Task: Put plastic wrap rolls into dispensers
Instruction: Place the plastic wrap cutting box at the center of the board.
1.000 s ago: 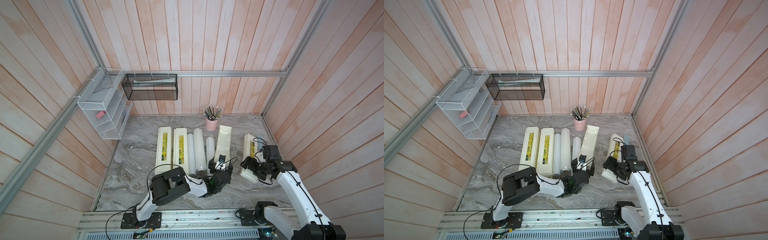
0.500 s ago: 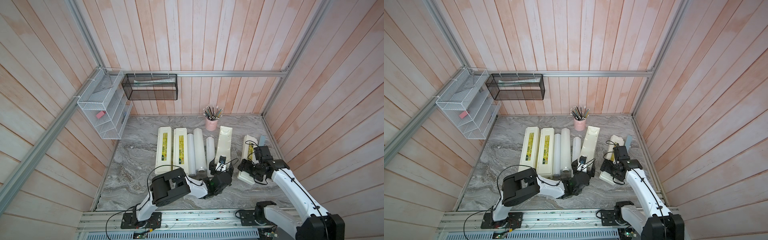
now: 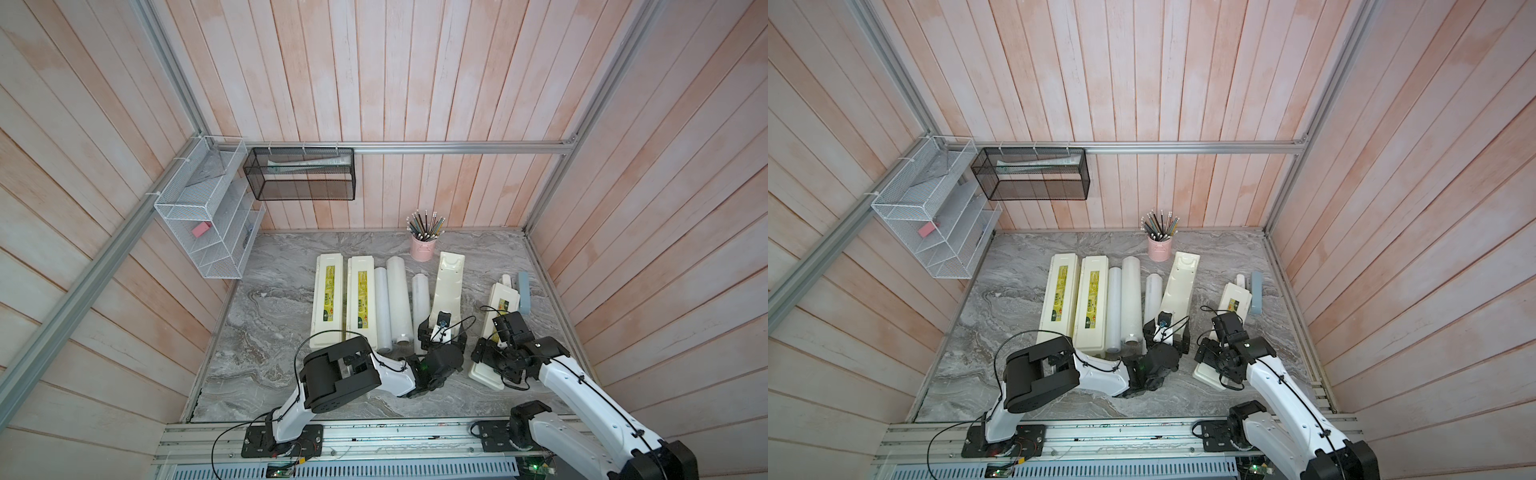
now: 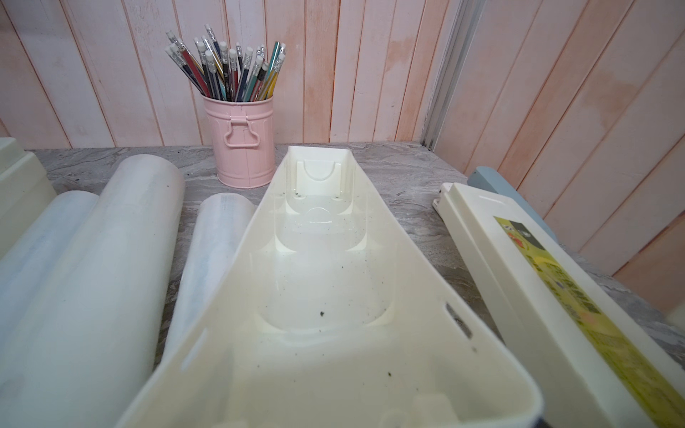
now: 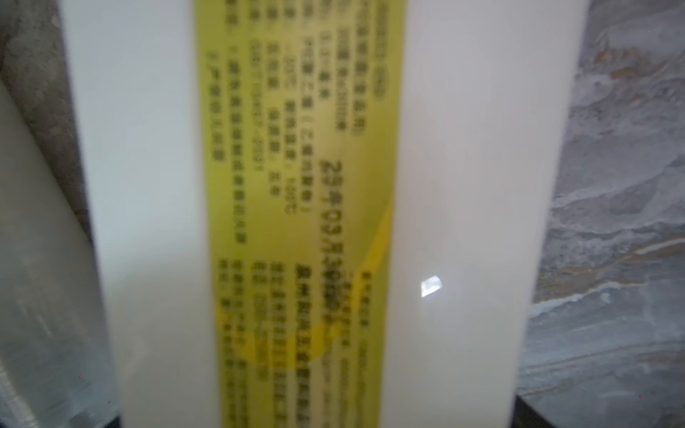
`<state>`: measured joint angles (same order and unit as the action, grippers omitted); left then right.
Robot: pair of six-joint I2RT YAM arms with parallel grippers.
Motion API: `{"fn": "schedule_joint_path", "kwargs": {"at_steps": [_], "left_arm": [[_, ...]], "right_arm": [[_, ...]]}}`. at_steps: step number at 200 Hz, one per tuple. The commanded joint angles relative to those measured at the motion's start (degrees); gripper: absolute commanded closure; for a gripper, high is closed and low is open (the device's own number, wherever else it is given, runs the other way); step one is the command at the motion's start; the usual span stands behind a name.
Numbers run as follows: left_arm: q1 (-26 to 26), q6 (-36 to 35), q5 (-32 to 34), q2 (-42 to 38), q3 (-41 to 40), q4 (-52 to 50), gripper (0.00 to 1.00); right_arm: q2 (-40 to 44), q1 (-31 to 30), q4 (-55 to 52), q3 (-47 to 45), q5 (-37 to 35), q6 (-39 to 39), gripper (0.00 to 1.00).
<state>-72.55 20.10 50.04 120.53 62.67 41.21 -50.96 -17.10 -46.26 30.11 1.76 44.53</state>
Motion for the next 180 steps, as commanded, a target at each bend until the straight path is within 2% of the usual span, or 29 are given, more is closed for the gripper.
{"fn": "schedule_joint_path", "kwargs": {"at_steps": [1, 8, 45, 61, 105, 138, 160, 174, 180], "left_arm": [[-0.75, 1.77, -2.28, 0.39, 0.82, -2.78, 1.0], [-0.91, 1.75, -2.61, 0.7, 1.04, -2.92, 1.0], [-1.53, 2.11, -3.61, 2.31, 2.44, -4.1, 0.82], [-1.63, 3.11, -3.64, 2.47, 2.32, -4.52, 0.82], [-1.62, 3.29, -4.06, 3.11, 3.4, -5.8, 0.83], [-1.45, 3.47, -4.58, 4.21, 4.9, -7.2, 0.8], [-1.06, 4.83, -5.86, 4.83, 5.93, -8.91, 0.7], [-0.58, 6.29, -7.46, 4.87, 6.47, -10.71, 0.49], [-0.41, 6.92, -7.75, 4.86, 6.68, -11.56, 0.44]], "right_arm": [[1.35, -0.21, -1.29, -1.92, -0.34, 3.76, 0.14], [0.97, -0.15, -1.06, -2.19, -0.79, 3.85, 0.13], [-1.48, -0.19, 2.2, -4.29, -0.83, 3.48, 0.06], [-1.94, -0.21, 2.45, -4.19, -1.41, 3.58, 0.02], [-0.18, -0.16, -0.23, -2.1, -2.9, 4.86, 0.02], [3.83, -0.21, -3.67, 2.77, -3.43, 6.71, 0.02], [6.05, -0.13, -5.76, 5.92, -5.71, 8.22, 0.02], [6.31, -0.12, -6.92, 7.24, -6.59, 9.02, 0.02], [6.31, -0.12, -7.32, 7.69, -6.83, 9.19, 0.02]]}}
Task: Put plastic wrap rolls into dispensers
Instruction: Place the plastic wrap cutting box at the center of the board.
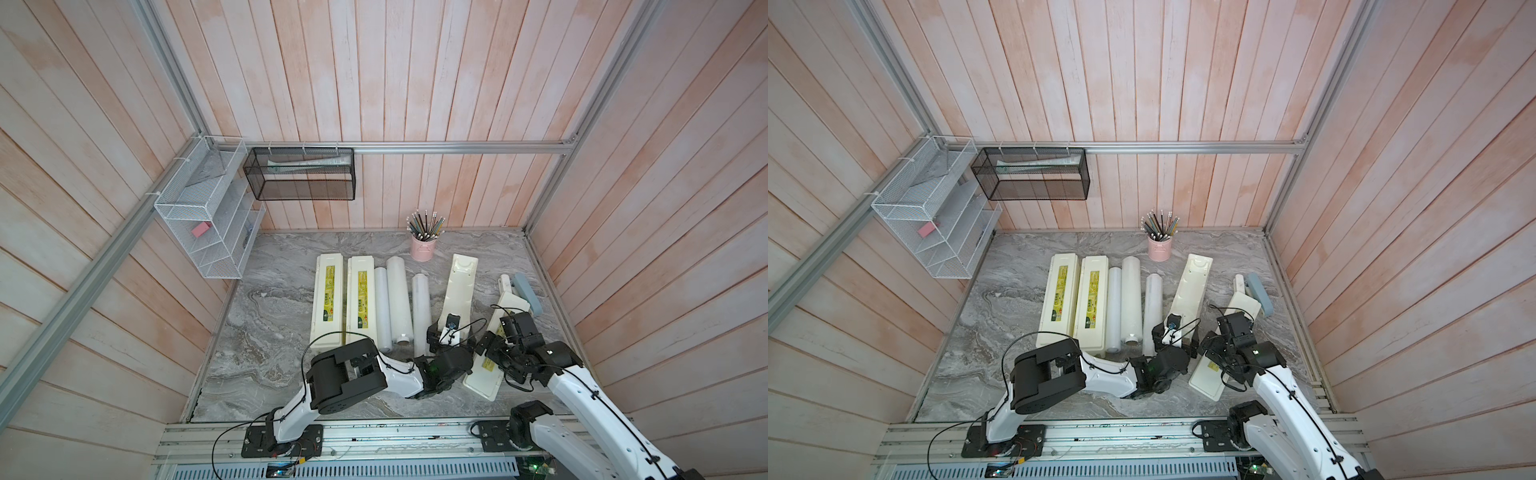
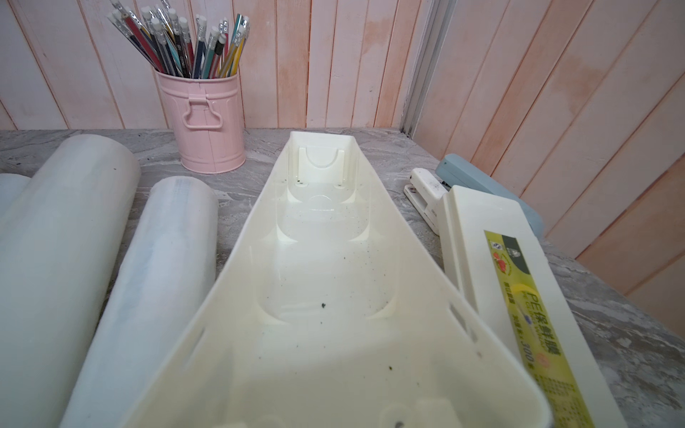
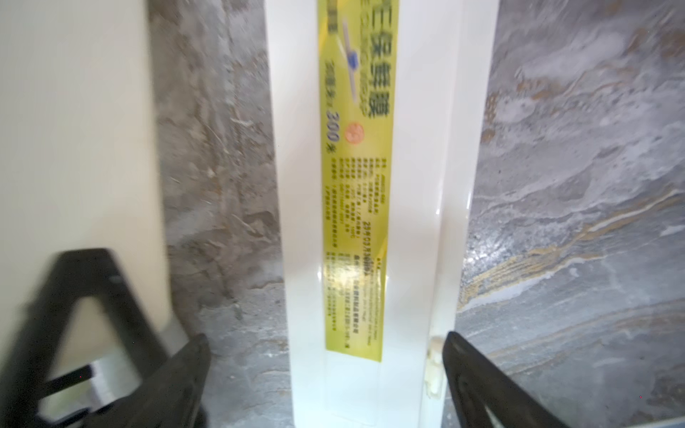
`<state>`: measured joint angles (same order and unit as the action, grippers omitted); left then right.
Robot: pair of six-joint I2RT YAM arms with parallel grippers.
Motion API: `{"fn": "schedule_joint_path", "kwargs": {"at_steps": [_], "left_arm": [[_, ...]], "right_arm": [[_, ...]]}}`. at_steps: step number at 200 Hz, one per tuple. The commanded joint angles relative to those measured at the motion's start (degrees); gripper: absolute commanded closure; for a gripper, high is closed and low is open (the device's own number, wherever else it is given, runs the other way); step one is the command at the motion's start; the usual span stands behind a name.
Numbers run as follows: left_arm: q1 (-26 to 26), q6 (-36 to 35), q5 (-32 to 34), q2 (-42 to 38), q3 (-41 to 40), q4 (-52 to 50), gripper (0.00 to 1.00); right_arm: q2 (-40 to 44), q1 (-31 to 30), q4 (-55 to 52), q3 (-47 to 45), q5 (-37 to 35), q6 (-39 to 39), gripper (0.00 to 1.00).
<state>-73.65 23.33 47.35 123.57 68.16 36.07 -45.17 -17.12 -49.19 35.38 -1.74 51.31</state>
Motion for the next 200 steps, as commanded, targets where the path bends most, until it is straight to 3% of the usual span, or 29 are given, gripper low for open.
{"fn": "schedule_joint_path", "kwargs": {"at_steps": [1, 10, 28, 52, 102, 135, 200], "left_arm": [[0.69, 3.8, -5.11, 1.79, 1.23, -6.48, 0.44], [0.78, 4.12, -5.45, 1.6, 1.15, -6.98, 0.38], [0.79, 4.35, -6.01, 1.36, 1.0, -7.65, 0.17], [0.79, 4.66, -6.32, 1.09, 1.06, -9.24, 0.0], [0.43, 5.71, -8.8, -0.88, 1.06, -13.43, 0.0], [2.41, 5.99, -10.73, -7.41, -1.25, -16.95, 0.0], [11.23, 11.29, -24.26, -21.42, -8.75, -26.59, 0.0]], "right_arm": [[0.52, -0.05, -4.45, 2.47, -3.3, 2.4, 0.02], [0.52, -0.1, -4.55, 2.96, -3.49, 2.23, 0.02], [0.37, -0.1, -4.21, 3.83, -3.97, 0.74, 0.02], [-0.3, -0.1, -4.5, 6.51, -5.8, -1.33, 0.02], [-3.52, 0.08, -3.14, 13.27, -8.22, -7.45, 0.02], [-7.24, 0.18, -1.52, 16.44, -7.43, -11.14, 0.03], [-12.0, -0.19, 9.33, 16.54, 3.0, -16.37, 0.06]]}}
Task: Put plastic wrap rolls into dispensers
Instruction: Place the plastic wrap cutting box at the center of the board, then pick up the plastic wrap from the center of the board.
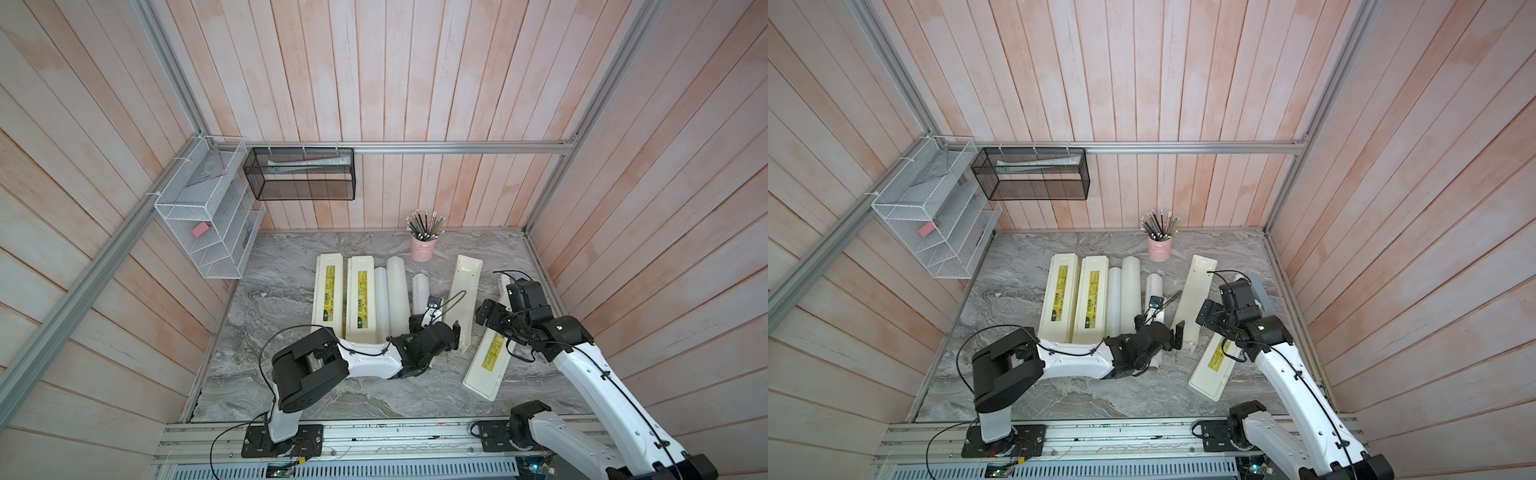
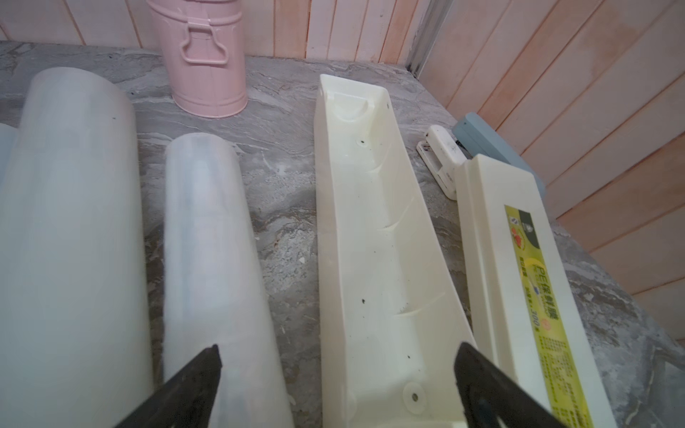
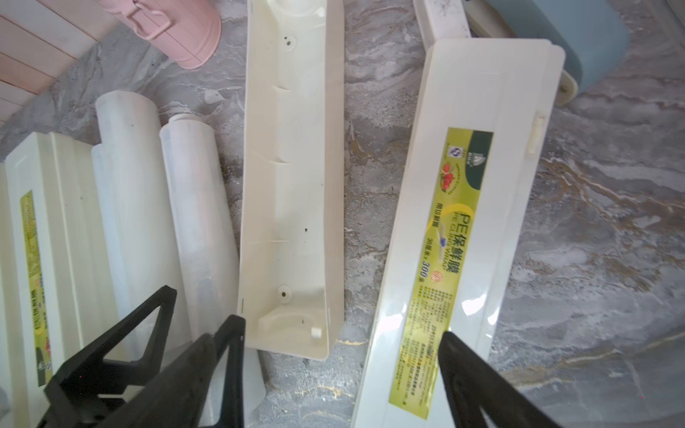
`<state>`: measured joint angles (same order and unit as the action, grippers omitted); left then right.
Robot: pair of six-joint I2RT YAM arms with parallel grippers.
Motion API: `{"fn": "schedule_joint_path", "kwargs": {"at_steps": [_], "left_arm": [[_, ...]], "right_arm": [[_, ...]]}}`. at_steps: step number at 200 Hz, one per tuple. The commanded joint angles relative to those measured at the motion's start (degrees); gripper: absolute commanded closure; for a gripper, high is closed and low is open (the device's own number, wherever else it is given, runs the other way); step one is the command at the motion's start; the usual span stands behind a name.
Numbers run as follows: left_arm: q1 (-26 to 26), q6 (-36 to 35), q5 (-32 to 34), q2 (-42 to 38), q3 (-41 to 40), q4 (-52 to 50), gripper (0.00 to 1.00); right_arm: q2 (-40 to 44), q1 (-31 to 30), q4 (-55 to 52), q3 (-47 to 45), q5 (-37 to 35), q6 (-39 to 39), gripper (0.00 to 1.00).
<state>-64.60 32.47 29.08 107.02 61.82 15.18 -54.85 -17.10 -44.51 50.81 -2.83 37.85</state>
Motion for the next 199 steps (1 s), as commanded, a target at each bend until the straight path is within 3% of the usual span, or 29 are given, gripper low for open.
{"fn": "schedule_joint_path", "kwargs": {"at_steps": [1, 46, 68, 126, 164, 199], "left_arm": [[2.32, 2.2, -6.2, -5.06, -2.5, -5.91, 0.0], [11.96, 2.82, -17.48, -11.8, -2.35, -14.67, 0.0], [15.02, 1.61, -18.11, -15.23, -2.67, -17.54, 0.0], [27.07, 0.05, -27.91, -21.06, -5.0, -21.41, 0.0], [32.3, -1.8, -31.91, -22.84, -5.21, -24.71, 0.0], [33.48, -1.98, -32.99, -24.87, -7.38, -24.01, 0.0]], "right_arm": [[-2.48, -0.25, 4.76, 1.12, 4.21, -2.93, 0.06], [-9.39, -5.02, 9.63, 2.25, 4.53, -4.12, 0.08], [-13.72, -8.23, 11.27, 3.84, 3.35, -3.9, 0.09], [-25.14, -15.41, 14.27, 8.96, 0.15, -4.45, 0.16], [-34.13, -19.09, 13.3, 13.64, -1.83, -3.63, 0.18], [-40.58, -19.82, 12.4, 16.29, -1.68, -1.84, 0.21]]}}
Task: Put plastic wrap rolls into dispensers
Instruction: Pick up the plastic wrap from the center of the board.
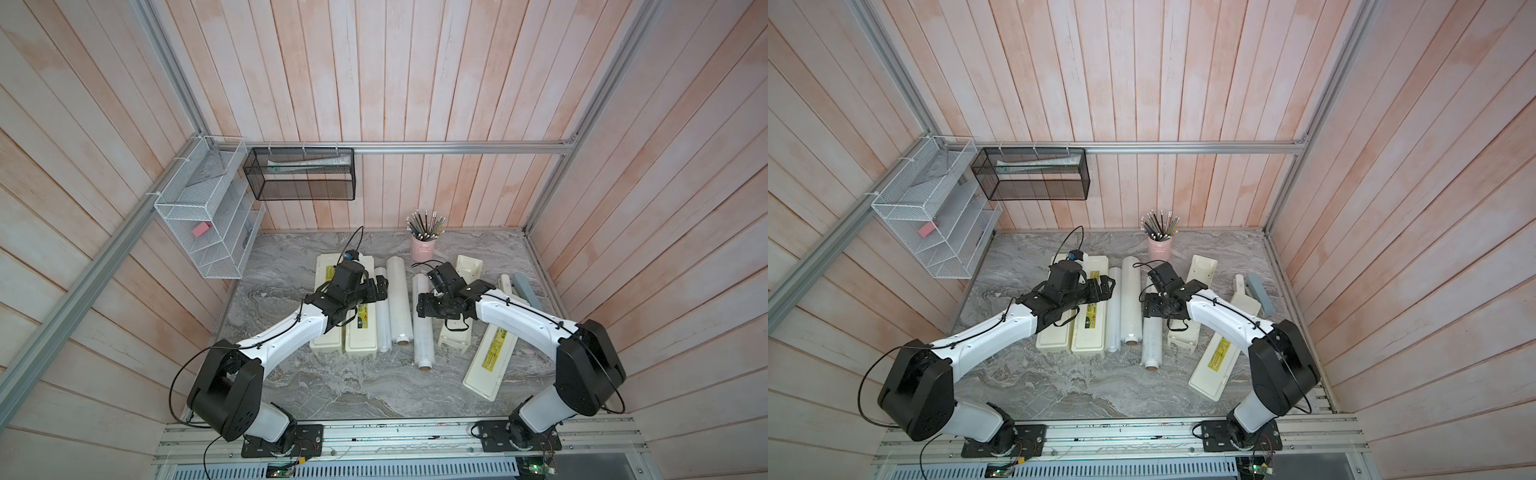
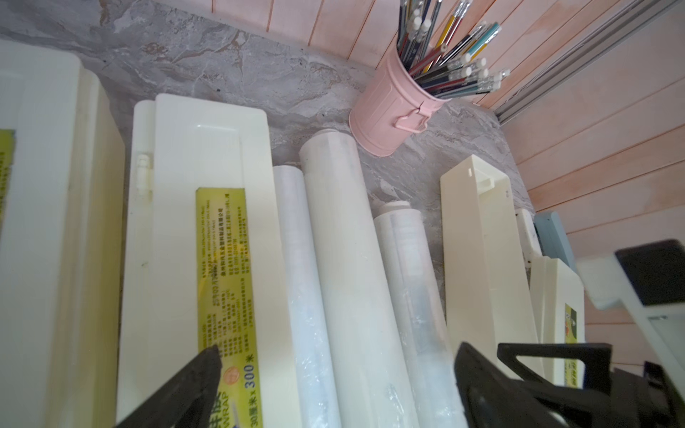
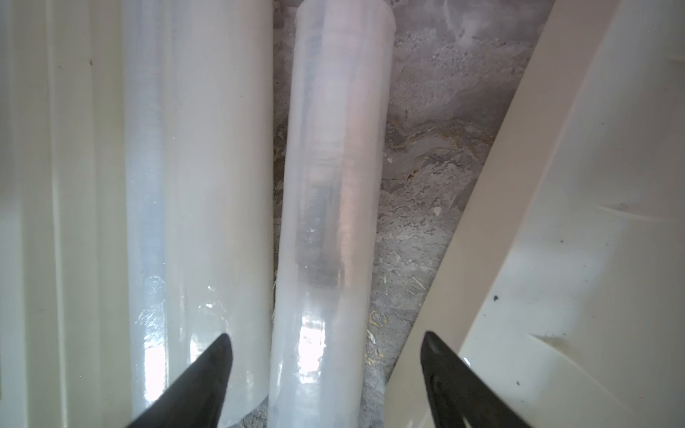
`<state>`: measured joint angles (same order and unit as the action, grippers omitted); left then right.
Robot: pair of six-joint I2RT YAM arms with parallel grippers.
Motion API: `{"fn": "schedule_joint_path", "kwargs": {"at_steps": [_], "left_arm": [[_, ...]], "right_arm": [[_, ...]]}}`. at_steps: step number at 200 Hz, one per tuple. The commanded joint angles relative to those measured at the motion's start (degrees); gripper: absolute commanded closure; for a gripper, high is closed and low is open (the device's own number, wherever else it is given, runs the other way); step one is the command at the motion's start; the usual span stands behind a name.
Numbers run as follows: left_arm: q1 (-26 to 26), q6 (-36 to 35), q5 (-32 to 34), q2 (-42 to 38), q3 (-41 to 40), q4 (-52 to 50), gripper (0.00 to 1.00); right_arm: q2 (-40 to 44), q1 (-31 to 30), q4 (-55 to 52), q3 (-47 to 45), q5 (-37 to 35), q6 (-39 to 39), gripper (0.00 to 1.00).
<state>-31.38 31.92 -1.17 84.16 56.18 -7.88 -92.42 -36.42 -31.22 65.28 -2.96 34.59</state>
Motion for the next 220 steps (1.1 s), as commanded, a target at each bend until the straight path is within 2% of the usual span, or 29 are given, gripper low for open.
{"fn": "schedule_joint_path", "kwargs": {"at_steps": [1, 84, 165, 203, 220], "left_arm": [[0.31, -1.43, -2.76, -2.04, -1.8, -0.93, 0.0], [0.42, -0.13, -4.59, -2.89, -3.95, 1.09, 0.0], [0.27, 1.39, -6.65, -1.91, -3.8, 2.25, 0.0], [0.33, 1.3, -6.67, -1.55, -3.54, 2.51, 0.0], [0.31, 1.56, -7.17, -1.11, -3.37, 2.86, 0.0]], "right_arm": [[-3.15, -0.54, -0.83, 1.85, -1.54, 1.48, 0.21], [-11.61, -1.46, -1.33, 3.99, -3.12, 3.89, 0.28], [-17.42, -0.48, -2.76, 6.28, -3.48, 4.9, 0.29], [-17.75, 0.2, -2.7, 5.75, -2.47, 4.44, 0.37], [-17.24, 0.28, -2.7, 5.83, -2.31, 4.65, 0.45]]}}
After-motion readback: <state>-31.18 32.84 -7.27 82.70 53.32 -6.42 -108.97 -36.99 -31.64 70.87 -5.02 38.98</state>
